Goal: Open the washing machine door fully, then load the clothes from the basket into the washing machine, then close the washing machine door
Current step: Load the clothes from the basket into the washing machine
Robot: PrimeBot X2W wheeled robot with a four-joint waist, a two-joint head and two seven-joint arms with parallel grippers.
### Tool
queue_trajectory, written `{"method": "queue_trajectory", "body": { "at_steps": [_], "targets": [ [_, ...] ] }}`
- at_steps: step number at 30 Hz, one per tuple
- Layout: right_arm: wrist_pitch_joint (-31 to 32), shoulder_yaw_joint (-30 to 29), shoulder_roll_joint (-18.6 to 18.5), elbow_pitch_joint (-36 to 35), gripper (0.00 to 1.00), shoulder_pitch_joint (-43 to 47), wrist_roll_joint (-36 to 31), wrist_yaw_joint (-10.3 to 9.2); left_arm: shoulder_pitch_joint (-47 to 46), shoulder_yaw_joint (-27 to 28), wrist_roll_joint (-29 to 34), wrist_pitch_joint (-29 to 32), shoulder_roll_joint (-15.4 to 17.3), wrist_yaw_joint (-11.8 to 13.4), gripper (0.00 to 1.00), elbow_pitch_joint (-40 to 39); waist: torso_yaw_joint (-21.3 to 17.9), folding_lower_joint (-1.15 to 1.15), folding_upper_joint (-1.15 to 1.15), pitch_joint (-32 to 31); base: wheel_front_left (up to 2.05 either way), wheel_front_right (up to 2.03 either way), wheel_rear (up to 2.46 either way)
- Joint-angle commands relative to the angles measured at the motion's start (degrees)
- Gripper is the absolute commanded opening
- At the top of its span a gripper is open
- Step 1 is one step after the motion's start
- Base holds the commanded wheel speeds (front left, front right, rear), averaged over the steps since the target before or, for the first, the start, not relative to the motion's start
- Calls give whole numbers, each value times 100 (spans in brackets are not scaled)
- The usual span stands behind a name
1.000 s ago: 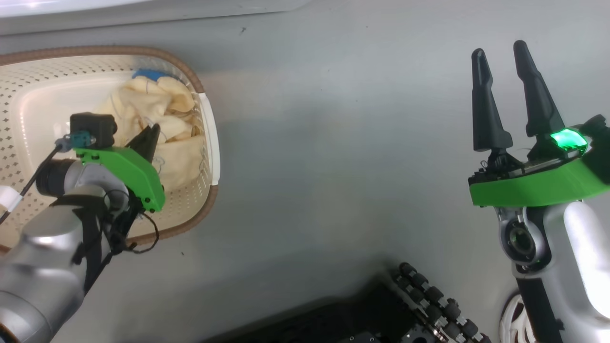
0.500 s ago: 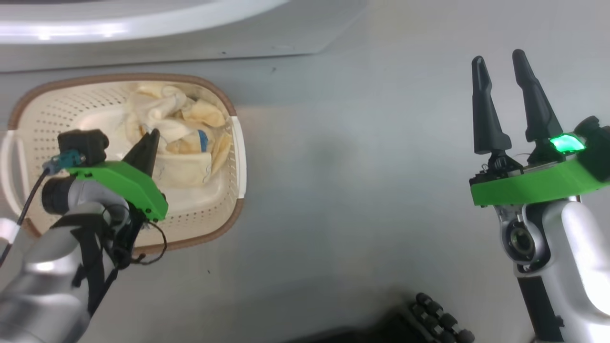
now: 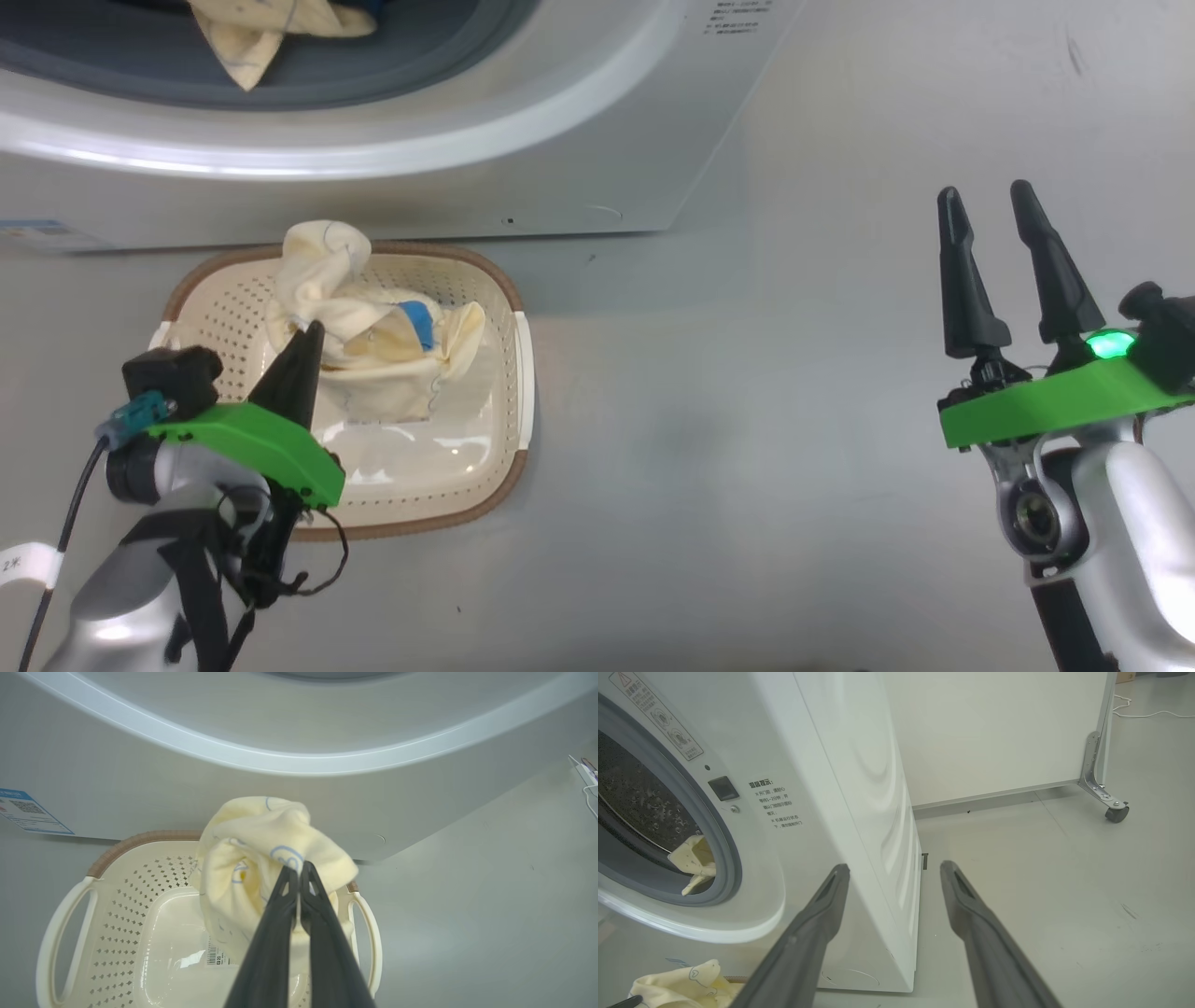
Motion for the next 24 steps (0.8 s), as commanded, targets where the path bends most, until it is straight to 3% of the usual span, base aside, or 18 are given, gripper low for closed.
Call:
{"method": "queue_trajectory", "body": {
  "at_steps": [1, 24],
  "targets": [
    [-37, 45, -99, -122, 100, 146, 41, 2, 140, 392, 179, -64, 132, 2, 0, -250, 132, 0, 0, -374, 0, 0, 0],
    [-37, -232, -383, 38, 100, 1097, 177, 2, 1807, 2082, 1556, -64, -91, 2, 0, -2063, 439, 0, 0, -1715, 0, 0, 0]
  ]
}}
